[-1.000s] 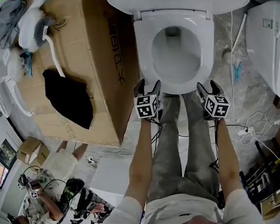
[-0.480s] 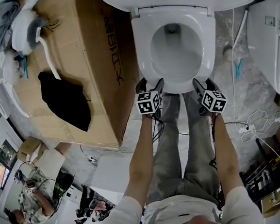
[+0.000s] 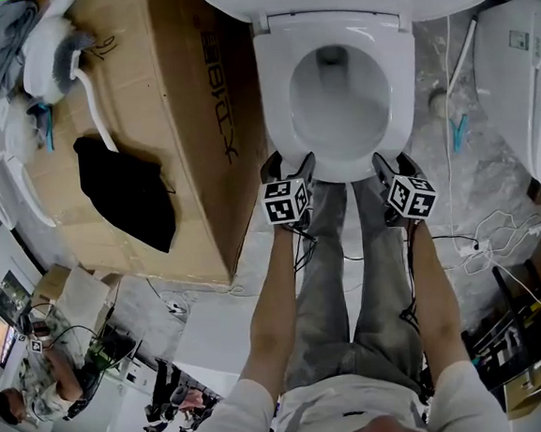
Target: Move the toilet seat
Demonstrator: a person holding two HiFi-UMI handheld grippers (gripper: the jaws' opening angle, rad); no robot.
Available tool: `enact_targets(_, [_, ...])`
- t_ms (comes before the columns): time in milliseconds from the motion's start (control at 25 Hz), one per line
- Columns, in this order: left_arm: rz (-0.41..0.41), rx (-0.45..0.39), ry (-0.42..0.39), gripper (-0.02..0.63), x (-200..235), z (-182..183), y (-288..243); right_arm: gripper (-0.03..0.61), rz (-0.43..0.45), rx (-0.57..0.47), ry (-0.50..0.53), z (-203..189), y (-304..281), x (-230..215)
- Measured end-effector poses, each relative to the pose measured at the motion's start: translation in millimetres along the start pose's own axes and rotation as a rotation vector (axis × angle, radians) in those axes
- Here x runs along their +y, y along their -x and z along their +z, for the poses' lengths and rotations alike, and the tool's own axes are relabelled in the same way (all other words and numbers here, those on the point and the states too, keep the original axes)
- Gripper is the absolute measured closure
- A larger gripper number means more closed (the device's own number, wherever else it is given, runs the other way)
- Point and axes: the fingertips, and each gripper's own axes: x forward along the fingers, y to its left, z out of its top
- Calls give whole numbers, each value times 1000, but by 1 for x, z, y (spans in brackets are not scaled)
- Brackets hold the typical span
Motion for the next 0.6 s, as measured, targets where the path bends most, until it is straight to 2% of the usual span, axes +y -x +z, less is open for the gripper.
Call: enact_targets(600, [-9,-39,-22,279,-14,15,36,270,9,-12,3,11,36,16])
